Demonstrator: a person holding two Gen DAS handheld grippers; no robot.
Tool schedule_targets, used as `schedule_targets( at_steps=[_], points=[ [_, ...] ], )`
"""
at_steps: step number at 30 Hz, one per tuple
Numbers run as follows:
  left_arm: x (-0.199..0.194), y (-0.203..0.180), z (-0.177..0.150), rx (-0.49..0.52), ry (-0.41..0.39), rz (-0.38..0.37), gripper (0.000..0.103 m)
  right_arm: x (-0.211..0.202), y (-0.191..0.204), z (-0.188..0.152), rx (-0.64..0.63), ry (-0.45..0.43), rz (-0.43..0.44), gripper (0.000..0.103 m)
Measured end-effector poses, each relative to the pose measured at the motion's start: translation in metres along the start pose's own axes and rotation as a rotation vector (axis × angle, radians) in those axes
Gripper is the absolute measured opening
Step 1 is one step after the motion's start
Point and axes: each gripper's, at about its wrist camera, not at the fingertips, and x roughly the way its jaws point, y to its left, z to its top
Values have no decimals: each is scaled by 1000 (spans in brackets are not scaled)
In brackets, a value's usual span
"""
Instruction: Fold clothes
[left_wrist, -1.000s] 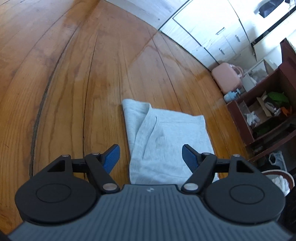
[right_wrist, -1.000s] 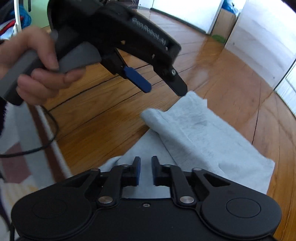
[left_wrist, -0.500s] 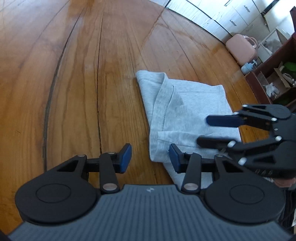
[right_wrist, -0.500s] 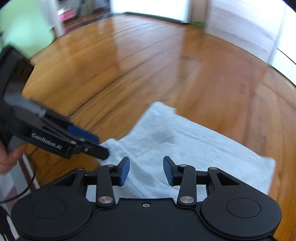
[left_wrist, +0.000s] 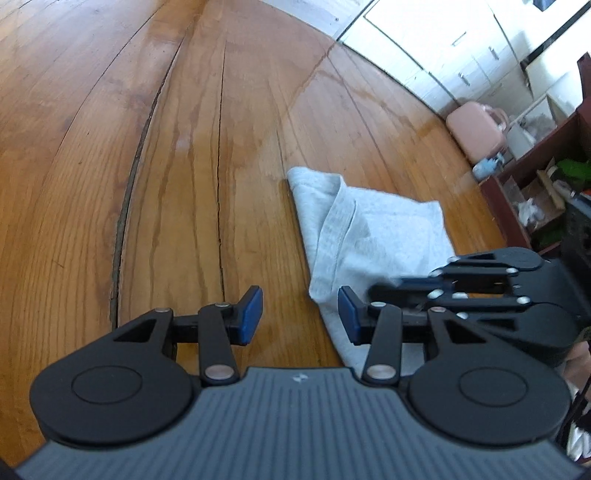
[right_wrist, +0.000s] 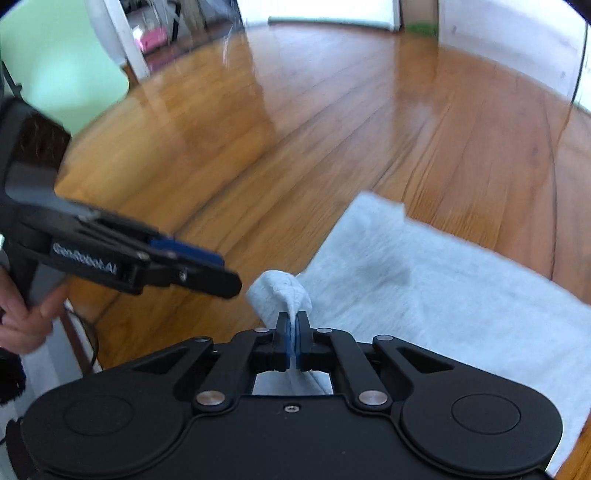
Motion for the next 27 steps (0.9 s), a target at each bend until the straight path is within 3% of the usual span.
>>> schedule_targets(
  at_steps=[3, 6, 9, 11, 15, 18, 20, 22, 25, 27],
  points=[
    [1, -2, 6, -12, -15, -27, 44, -47, -8, -1, 100, -152, -83, 3],
    [8, -12, 18, 11, -34, -23, 48, -96, -31, -7, 215, -324, -273, 3],
    [29, -26, 30, 49, -17, -4, 48, -114, -70, -18, 356, -340, -449, 3],
    [45, -38, 35, 87, -5, 35, 56, -113, -102, -29, 472, -300, -528, 4],
    [72, -55, 42, 146, 16, 75, 59, -98, -164, -54, 698, -237, -466, 3],
    [88, -59, 46, 132, 30, 36, 66, -93, -186, -63, 802, -252, -439, 3],
    [96, -62, 49, 125, 32, 7, 67, -91, -186, -64, 793, -283, -455, 3],
    [103, -64, 52, 116, 23, -24, 74, -97, -177, -69, 698, -310, -502, 3],
    [116, -63, 54, 103, -1, -101, 84, -105, -165, -75, 578, -370, -440, 3],
    [130, -62, 54, 95, -10, -166, 80, -113, -157, -73, 546, -390, -394, 3]
  ],
)
